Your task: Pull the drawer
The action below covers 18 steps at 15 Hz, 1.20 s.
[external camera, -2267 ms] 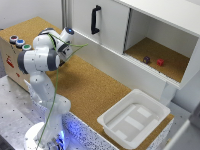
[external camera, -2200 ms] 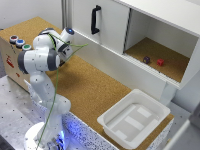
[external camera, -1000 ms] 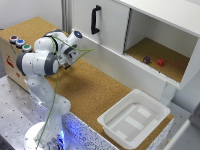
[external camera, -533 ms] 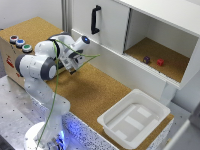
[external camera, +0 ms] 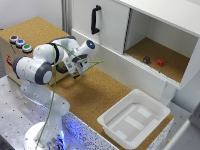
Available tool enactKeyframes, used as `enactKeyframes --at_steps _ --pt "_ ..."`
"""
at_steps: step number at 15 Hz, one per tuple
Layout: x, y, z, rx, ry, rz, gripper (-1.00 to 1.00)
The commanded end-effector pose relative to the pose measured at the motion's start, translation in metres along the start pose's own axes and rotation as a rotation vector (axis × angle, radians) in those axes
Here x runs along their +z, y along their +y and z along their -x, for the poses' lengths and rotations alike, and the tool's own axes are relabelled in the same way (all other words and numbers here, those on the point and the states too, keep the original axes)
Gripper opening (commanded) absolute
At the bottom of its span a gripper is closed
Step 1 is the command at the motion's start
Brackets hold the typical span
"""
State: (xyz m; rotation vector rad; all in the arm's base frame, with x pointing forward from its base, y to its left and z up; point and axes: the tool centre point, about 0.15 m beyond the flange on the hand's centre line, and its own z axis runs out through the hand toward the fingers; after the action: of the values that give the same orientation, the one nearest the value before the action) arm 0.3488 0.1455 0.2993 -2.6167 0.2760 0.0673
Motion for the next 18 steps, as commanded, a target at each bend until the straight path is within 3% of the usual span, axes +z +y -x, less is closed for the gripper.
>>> enactKeyframes --at_steps 1,4,9,14,18 --pt "0.013 0.059 -0.023 0.058 -0.027 -0.009 1.00" --pt "-0.002 0.048 -0.017 0.015 -0.017 0.042 1.00" --pt "-0.043 0.025 -0.004 -0.050 0.042 0.190 1.00" --pt "-0.080 -0.010 0.009 -0.127 0.126 0.215 1.00" --pt "-0.116 -0.062 0.030 -0.249 0.221 0.288 1.00"
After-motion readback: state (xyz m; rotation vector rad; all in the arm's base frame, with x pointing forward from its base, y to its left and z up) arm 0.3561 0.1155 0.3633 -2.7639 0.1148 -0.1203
